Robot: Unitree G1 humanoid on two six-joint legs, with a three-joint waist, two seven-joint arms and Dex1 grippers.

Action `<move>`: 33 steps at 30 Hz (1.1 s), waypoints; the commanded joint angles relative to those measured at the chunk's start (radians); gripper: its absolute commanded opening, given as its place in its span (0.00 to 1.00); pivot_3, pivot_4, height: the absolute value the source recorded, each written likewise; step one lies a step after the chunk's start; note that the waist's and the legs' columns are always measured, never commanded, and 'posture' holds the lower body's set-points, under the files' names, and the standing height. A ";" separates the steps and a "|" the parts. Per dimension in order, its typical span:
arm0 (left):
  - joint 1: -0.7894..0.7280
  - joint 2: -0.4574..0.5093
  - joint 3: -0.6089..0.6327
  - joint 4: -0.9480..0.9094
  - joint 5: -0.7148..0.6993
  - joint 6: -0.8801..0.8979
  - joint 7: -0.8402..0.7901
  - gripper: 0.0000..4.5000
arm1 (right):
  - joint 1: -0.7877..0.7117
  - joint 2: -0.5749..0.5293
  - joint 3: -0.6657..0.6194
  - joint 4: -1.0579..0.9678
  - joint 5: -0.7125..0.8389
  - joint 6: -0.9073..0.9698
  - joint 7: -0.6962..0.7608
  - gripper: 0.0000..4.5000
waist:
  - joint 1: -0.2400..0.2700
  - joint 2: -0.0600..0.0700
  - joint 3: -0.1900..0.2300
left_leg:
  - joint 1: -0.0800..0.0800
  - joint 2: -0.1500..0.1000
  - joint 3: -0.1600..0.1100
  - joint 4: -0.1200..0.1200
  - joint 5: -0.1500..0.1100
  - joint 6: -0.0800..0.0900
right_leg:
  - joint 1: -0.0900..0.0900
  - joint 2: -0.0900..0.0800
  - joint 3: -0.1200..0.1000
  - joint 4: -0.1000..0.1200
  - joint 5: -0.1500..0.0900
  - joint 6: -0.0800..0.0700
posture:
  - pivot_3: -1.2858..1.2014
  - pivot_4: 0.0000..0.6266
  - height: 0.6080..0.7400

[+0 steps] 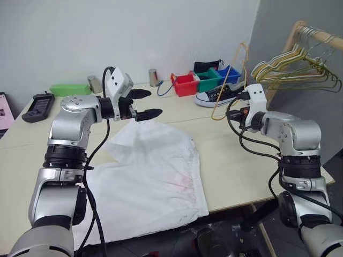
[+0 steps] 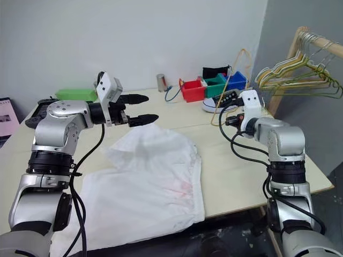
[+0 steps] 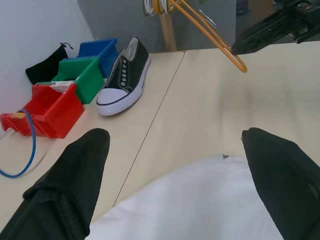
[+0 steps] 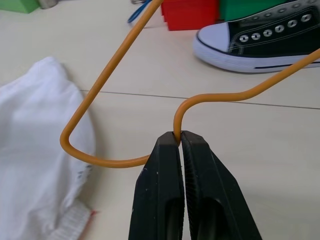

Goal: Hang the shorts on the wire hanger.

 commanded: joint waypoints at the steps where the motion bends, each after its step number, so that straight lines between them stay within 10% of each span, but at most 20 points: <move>1: -0.012 0.026 0.034 -0.025 -0.013 -0.004 0.004 1.00 | 0.037 -0.029 0.078 -0.199 0.064 0.079 0.039 0.01 | 0.006 0.000 0.000 | 0.000 0.000 0.000 0.000 0.000 0.000 | 0.000 0.000 0.000 0.000 0.000 0.000 | 0.40 0.01 1.00; 9: -0.095 0.060 0.053 0.052 -0.004 -0.037 -0.006 1.00 | 0.166 -0.367 0.462 -0.103 -0.262 -0.628 0.205 0.01 | 0.023 0.000 0.000 | -0.001 -0.001 0.000 0.001 0.000 0.000 | 0.000 0.000 0.000 -0.003 0.001 0.001 | 0.41 0.00 1.00; 17: -0.156 0.098 0.053 0.092 -0.023 -0.021 -0.089 1.00 | -0.041 -0.575 0.708 0.450 -0.874 -1.561 -0.103 0.01 | 0.004 0.000 0.000 | -0.001 -0.001 0.003 0.000 0.000 0.000 | -0.001 -0.001 0.002 -0.004 0.001 0.002 | 0.41 0.00 1.00; 33: -0.172 0.056 -0.026 0.203 -0.081 0.242 -0.352 1.00 | -0.253 -0.458 0.728 0.592 -1.220 -1.974 -0.426 0.01 | -0.011 0.000 0.000 | 0.000 -0.001 0.002 0.000 0.000 0.000 | 0.000 0.000 0.003 -0.003 0.001 0.002 | 0.39 0.00 1.00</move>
